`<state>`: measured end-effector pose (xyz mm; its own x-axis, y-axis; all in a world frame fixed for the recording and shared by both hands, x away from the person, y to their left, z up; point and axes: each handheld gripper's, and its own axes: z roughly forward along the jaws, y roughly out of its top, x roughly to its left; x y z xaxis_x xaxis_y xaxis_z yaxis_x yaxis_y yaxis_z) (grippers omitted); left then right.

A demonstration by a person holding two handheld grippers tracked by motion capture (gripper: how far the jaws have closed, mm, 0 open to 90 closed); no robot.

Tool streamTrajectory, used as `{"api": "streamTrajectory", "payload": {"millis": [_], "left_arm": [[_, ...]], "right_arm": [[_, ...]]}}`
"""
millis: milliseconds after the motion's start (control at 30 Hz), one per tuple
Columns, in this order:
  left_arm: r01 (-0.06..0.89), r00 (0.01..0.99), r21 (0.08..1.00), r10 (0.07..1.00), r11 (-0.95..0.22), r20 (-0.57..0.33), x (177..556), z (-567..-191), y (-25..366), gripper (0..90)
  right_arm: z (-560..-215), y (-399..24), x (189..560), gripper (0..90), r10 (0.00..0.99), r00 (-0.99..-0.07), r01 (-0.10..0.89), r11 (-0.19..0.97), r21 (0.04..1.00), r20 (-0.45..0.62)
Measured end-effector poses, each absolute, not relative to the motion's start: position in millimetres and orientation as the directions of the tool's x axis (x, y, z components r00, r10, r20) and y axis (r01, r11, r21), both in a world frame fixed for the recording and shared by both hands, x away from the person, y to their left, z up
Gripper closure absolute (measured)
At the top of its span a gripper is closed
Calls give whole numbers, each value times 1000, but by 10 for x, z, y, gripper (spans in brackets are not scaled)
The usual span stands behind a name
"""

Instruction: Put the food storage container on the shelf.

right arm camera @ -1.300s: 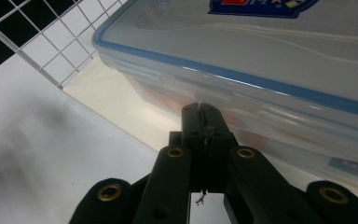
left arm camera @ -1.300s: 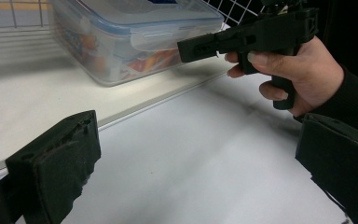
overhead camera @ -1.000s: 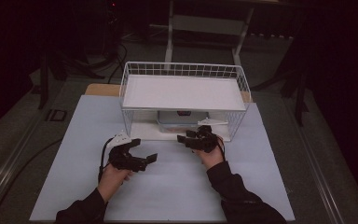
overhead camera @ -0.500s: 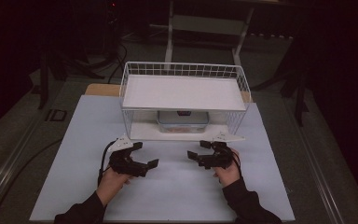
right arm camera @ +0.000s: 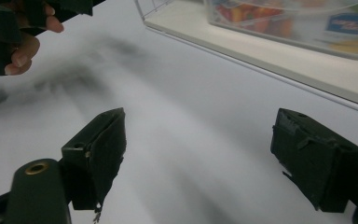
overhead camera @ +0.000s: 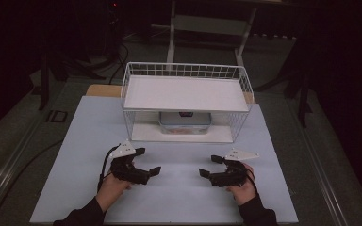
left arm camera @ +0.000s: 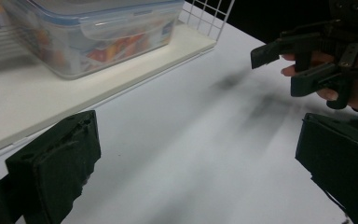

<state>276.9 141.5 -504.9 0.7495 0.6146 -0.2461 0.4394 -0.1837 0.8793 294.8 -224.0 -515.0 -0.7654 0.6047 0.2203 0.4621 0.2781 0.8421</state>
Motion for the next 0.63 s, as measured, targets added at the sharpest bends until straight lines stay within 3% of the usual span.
{"api": "streamTrajectory", "payload": {"millis": [633], "left_arm": [[398,790,886,580,-238,-199,2715,-5070,1323,0]], "right_arm": [[-5142,-2528,2895,178,644,-739,448,251,858,197]]}}
